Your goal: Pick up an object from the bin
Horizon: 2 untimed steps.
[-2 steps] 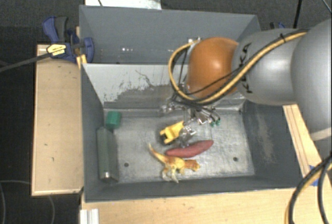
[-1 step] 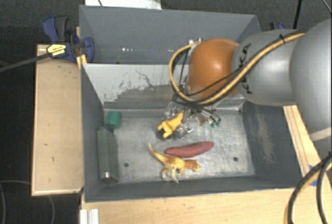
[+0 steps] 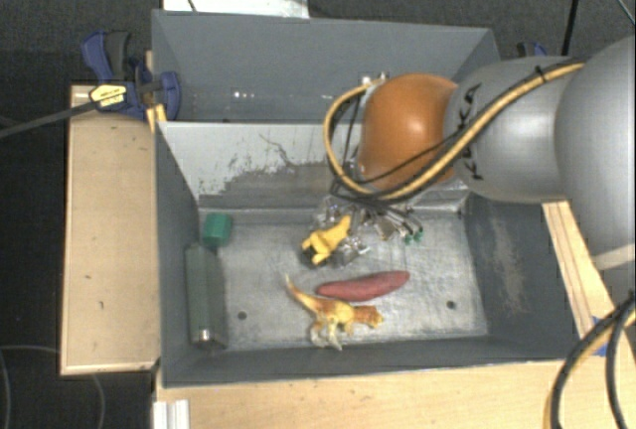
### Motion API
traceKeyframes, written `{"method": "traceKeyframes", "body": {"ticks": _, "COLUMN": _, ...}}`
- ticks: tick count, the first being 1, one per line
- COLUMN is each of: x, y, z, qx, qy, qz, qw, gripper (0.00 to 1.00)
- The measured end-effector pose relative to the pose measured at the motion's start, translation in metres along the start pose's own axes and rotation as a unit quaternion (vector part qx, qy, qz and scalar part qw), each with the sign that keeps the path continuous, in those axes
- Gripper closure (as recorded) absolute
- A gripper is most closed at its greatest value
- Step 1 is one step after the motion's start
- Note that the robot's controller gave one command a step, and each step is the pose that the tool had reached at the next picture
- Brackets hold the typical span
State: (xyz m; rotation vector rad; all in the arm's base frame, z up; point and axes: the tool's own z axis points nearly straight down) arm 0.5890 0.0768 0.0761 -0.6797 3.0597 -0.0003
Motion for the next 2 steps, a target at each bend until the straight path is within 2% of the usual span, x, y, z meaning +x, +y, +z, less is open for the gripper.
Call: {"method": "traceKeyframes", "body": {"ticks": 2, "x": 0.0021, "y": 0.0009, "z": -0.0087, "qx": -0.001, "qy": 0.0035, "qz": 0.001, "qw": 1.0, "gripper": 1.0}}
